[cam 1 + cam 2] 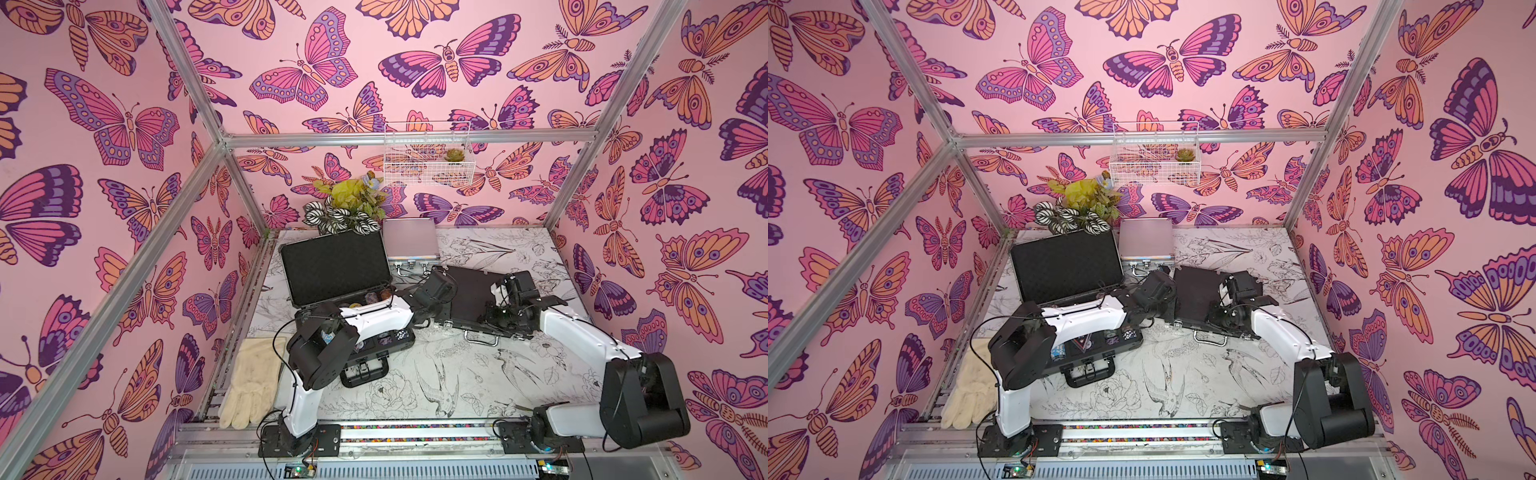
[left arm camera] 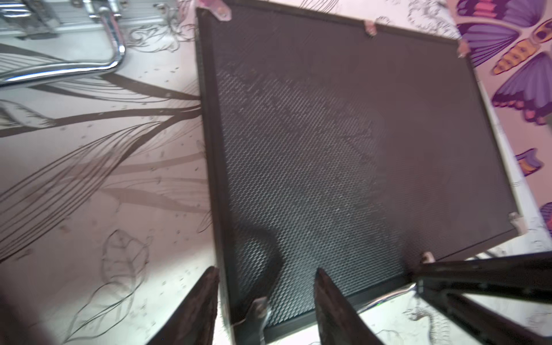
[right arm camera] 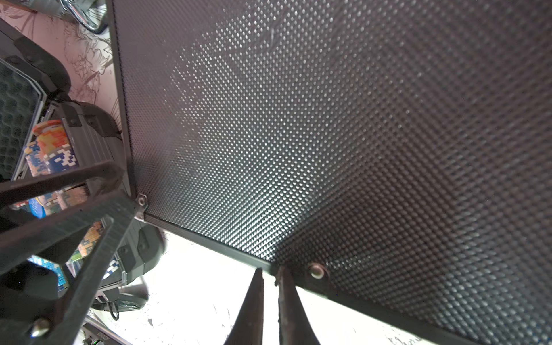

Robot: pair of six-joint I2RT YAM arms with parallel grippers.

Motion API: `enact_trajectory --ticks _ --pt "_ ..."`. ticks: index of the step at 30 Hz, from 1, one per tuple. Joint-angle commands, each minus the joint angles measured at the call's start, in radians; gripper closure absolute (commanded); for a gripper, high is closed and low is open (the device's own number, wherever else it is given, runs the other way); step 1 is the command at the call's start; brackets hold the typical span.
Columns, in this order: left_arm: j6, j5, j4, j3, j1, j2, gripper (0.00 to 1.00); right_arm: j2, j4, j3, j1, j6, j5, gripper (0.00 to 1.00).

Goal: Close the poker set cases
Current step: Fasten the fastener on the poker set case.

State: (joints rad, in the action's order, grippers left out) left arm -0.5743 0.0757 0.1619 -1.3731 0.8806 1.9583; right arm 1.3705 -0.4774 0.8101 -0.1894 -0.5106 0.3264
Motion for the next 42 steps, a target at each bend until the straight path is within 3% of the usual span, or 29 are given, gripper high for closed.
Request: enact_trajectory --ticks 1,11,22,28,35,42 --pt "0.025 0.042 0.045 0.016 -0.016 -0.015 0.43 0.01 -0.112 -0.006 0.005 -0.017 -0.059 0.82" --pt "0.007 -0.055 0.018 -0.028 -0.032 0.101 0.44 -0.064 -0.2 0.032 0.018 -0.023 -0.097 0.72" --pt "0.001 -0.06 0.01 -0.003 -0.035 0.132 0.52 -0.174 -0.317 0.134 0.168 -0.017 -0.08 0.6" --pt "0.0 -0.082 0.0 -0.005 -0.045 0.138 0.53 -0.186 -0.365 0.117 0.254 0.016 -0.081 0.66" --pt "0.0 -0.091 0.0 -0.007 -0.049 0.145 0.53 -0.212 -0.325 -0.004 0.254 0.022 -0.097 0.77" --pt "-0.004 -0.091 0.001 -0.003 -0.052 0.147 0.53 -0.204 -0.306 -0.047 0.254 0.033 -0.153 0.8"
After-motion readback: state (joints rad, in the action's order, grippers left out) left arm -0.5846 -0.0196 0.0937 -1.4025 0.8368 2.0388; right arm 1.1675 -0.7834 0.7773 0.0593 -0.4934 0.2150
